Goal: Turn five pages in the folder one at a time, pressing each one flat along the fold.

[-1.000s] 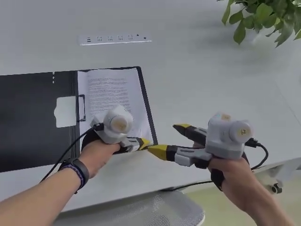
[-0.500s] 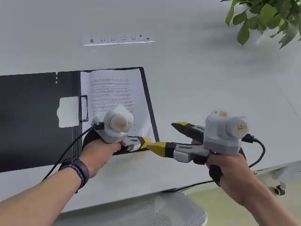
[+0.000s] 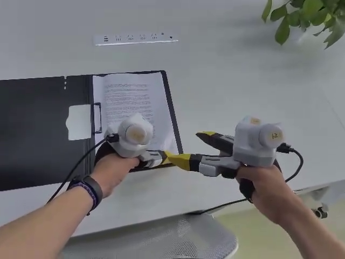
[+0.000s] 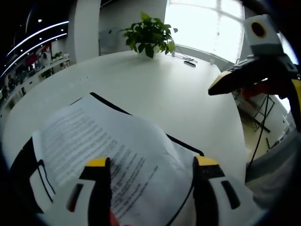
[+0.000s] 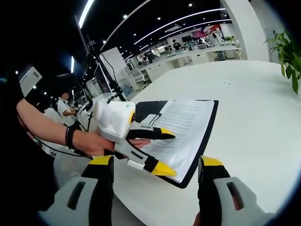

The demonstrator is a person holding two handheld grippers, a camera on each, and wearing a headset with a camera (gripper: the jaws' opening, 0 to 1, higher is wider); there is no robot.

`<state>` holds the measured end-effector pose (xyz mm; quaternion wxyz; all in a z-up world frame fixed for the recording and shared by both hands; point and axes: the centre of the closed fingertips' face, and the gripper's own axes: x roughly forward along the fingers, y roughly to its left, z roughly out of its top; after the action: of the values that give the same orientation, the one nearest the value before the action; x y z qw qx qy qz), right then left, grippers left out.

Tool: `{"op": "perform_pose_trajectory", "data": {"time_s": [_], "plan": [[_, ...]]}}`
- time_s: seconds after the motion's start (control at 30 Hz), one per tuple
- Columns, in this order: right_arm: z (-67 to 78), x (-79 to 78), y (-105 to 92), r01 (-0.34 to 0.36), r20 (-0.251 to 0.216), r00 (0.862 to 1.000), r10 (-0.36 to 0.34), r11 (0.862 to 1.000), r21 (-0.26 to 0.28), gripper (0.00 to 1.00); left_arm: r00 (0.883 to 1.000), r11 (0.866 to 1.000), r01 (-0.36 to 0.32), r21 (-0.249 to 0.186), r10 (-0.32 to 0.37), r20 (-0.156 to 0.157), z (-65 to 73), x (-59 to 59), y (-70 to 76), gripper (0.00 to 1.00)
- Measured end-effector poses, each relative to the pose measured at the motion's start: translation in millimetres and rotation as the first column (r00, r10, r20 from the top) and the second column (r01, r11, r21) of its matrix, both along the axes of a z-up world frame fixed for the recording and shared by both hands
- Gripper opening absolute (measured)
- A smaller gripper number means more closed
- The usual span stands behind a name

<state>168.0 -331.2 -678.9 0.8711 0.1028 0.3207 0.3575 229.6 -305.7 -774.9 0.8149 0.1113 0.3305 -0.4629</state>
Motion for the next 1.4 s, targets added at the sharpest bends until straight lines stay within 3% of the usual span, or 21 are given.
{"op": "perform_pose_trajectory", "data": {"time_s": [0.07, 0.4, 0.47, 0.67, 0.8, 0.9, 1.17, 1.3, 1.4], "plan": [[0.0, 0.2, 0.0, 0.001, -0.001, 1.0, -0.001, 1.0, 0.004, 0.72, 1.0, 1.0, -0.002, -0.016, 0.002, -0.014, 0.6, -1.2, -0.8, 0.72], [-3.2, 5.5, 3.5, -0.01, -0.003, 1.0, 0.01, 1.0, 0.011, 0.72, 1.0, 1.0, 0.001, -0.014, -0.001, -0.017, -0.1, -1.5, -0.4, 0.7], [-4.5, 6.9, 3.9, -0.012, -0.003, 1.0, 0.012, 1.0, 0.012, 0.71, 1.0, 1.0, 0.001, -0.002, -0.001, -0.006, -1.6, -0.1, 0.7, 0.68], [-8.8, 10.5, 5.6, -0.011, -0.012, 1.0, 0.011, 1.0, 0.024, 0.7, 0.999, 0.999, -0.027, -0.021, 0.027, -0.019, -0.1, 3.4, 2.5, 0.64], [-20.8, 15.0, 9.1, 0.0, -0.044, 0.999, 0.003, 0.998, 0.069, 0.65, 1.0, 1.0, -0.01, -0.018, 0.01, -0.019, 0.0, 1.0, 3.1, 0.65], [-28.7, 18.8, 14.1, 0.026, -0.092, 0.996, -0.013, 0.989, 0.142, 0.59, 1.0, 1.0, -0.003, -0.013, 0.002, -0.017, -0.6, -0.2, 3.4, 0.66], [-53.0, 31.2, 14.4, 0.094, -0.174, 0.983, -0.062, 0.979, 0.182, 0.41, 1.0, 1.0, 0.007, -0.006, -0.007, -0.011, 0.3, -3.5, 3.4, 0.67], [-64.4, 30.1, 14.3, 0.105, -0.217, 0.974, -0.069, 0.982, 0.16, 0.32, 1.0, 1.0, 0.01, -0.004, -0.01, -0.008, -0.5, -3.5, 3.7, 0.68], [-67.9, 28.8, 14.6, 0.105, -0.229, 0.971, -0.068, 0.982, 0.155, 0.3, 1.0, 1.0, 0.014, -0.001, -0.014, -0.005, 0.1, -4.3, 4.1, 0.68]]}}
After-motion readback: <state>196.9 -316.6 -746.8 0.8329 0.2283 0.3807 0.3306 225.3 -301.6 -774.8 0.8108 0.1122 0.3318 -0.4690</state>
